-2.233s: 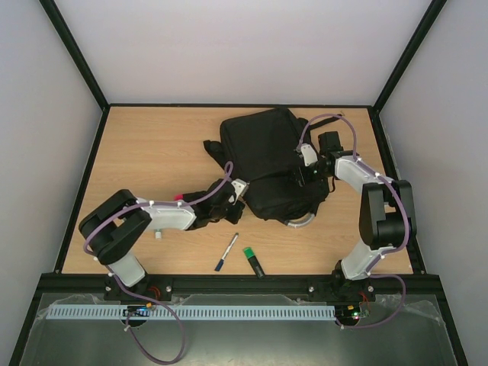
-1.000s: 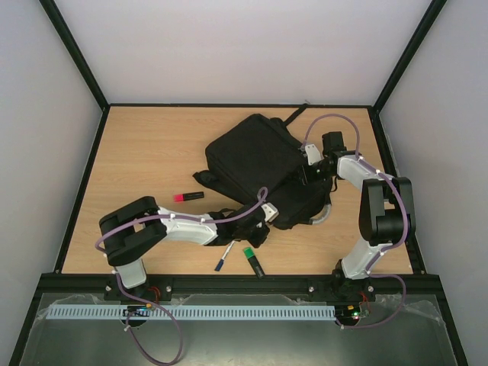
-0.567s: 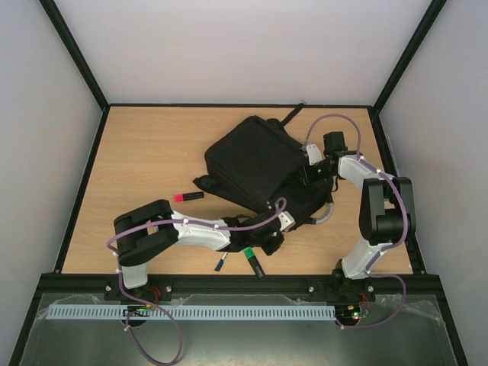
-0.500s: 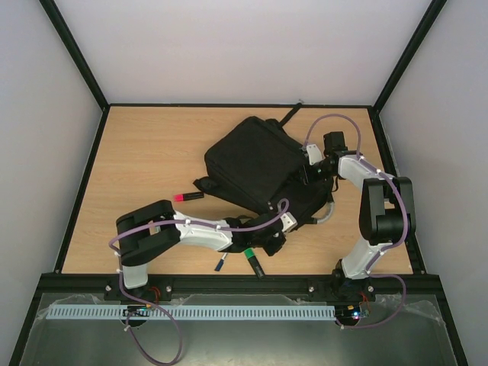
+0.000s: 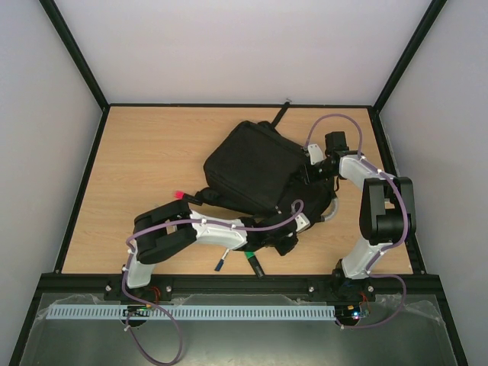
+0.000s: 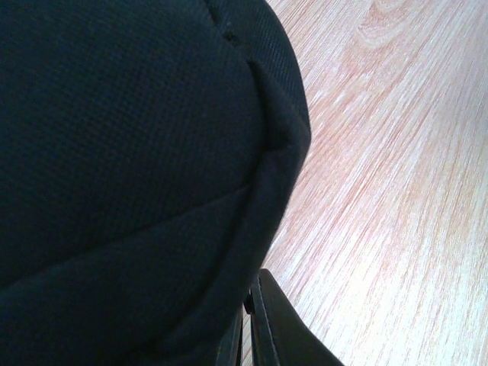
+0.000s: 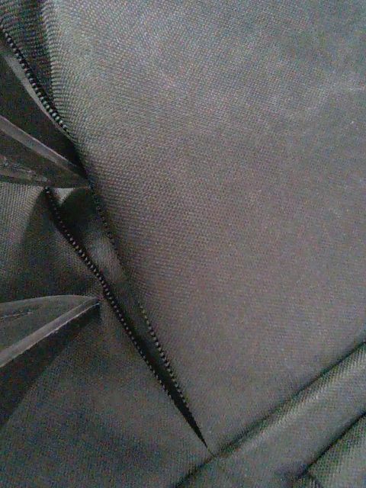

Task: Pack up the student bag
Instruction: Zip the student bag at the center of the board.

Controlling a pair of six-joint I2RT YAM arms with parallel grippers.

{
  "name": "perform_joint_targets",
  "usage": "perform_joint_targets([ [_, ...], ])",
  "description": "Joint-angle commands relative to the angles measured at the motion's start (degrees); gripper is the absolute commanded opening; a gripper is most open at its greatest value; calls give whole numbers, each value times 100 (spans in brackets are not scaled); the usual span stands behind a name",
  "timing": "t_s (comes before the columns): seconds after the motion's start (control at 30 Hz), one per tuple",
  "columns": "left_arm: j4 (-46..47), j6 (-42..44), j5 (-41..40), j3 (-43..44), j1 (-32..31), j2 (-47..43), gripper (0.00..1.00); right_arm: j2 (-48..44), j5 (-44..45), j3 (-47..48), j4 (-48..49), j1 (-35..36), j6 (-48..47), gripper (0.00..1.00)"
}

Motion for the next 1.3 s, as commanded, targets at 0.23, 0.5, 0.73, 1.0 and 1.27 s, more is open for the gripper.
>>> perform_joint_targets([
  [0.23, -120, 274, 263, 103, -153, -207, 4, 297, -1, -16, -451, -16, 41, 39],
  [0.5, -366, 177, 141, 1166, -353, 452, 13, 319, -35, -6, -486, -38, 55, 39],
  [0.73, -879, 278, -15, 994, -398, -41, 34, 231, -264, 48, -568, -290, 91, 38],
  [1.0, -2394, 558, -679, 785, -261, -1389, 49, -1082, -454, 326, -1425, -805, -259, 39],
  [1.27, -3290, 1529, -883, 792, 254, -1963, 58, -2575, 47, 1, -2777, -817, -1551, 56],
])
